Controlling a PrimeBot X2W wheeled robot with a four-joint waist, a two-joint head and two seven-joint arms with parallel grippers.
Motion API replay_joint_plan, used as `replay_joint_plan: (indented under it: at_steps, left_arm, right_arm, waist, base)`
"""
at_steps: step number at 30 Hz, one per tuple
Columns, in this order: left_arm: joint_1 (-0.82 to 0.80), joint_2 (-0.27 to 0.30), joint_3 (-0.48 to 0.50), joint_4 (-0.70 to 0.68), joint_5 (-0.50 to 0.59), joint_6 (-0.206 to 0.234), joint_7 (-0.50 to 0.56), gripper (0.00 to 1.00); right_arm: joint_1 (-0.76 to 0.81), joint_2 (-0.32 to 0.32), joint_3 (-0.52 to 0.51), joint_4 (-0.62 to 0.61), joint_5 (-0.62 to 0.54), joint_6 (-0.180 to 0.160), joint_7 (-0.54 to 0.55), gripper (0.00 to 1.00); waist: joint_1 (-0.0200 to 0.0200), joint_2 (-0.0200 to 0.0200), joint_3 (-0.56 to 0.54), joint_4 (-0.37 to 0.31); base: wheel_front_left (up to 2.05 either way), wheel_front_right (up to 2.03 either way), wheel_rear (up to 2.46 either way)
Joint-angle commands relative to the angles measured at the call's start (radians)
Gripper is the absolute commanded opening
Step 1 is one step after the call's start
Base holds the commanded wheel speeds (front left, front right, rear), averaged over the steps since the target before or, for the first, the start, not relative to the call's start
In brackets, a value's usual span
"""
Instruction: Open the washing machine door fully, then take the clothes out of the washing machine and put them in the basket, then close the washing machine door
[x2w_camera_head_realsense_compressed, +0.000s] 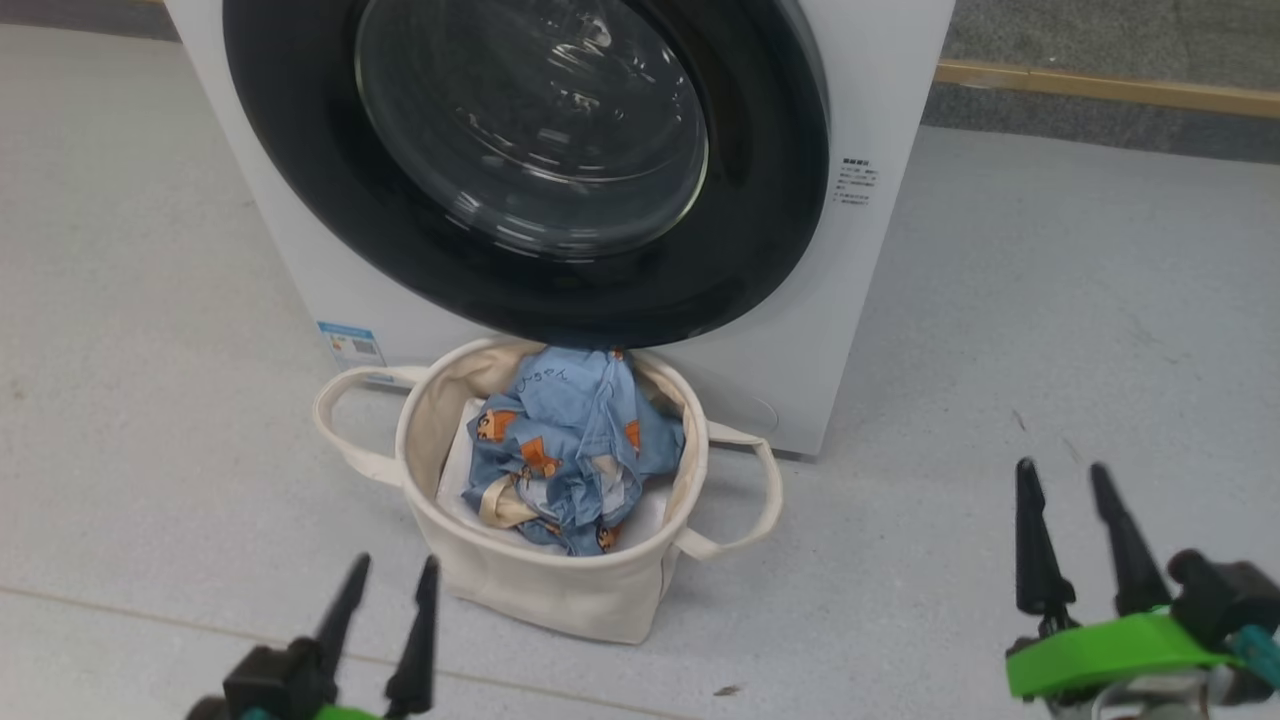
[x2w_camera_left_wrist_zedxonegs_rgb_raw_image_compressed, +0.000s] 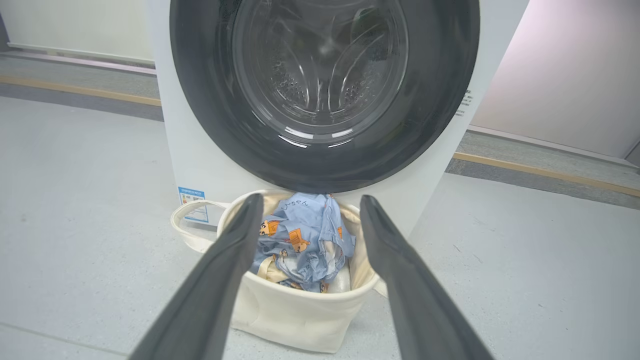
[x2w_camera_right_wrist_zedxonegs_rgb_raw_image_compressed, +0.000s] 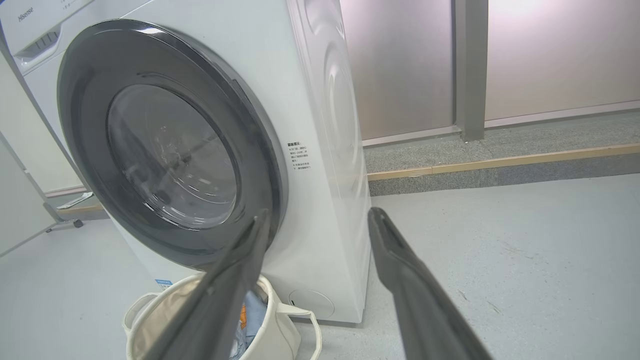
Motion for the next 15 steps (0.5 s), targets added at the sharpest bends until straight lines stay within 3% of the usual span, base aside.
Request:
replay_joint_plan:
  at_steps: [1,10,15]
  left_arm:
    - [0.0,0.0,-0.002,0.011,0.0,0.0,0.002,0.0]
    - [0.001,-0.002,0.007,0.027,-0.077,0.0,0.024,0.0]
    - [-0.001,-0.002,0.014,0.023,-0.134,0.0,0.038,0.0]
  right_arm:
    - [0.001,0.001,0.0,0.016,0.0,0.0,0.0,0.0]
    - [0.006,0.002,-0.002,0.038,0.073,0.0,0.022,0.0]
    - [0.003,0.002,-0.004,0.04,0.127,0.0,0.036,0.0]
  waist:
    - [0.0,0.0,0.0,0.0]
    - [0.0023,0.0,-0.003,0.0]
    - [0.0002,0.0,-0.001,0.001]
  base:
    - [0.0,0.0,0.0]
    - [0.0,0.0,0.0]
    - [0.0,0.0,0.0]
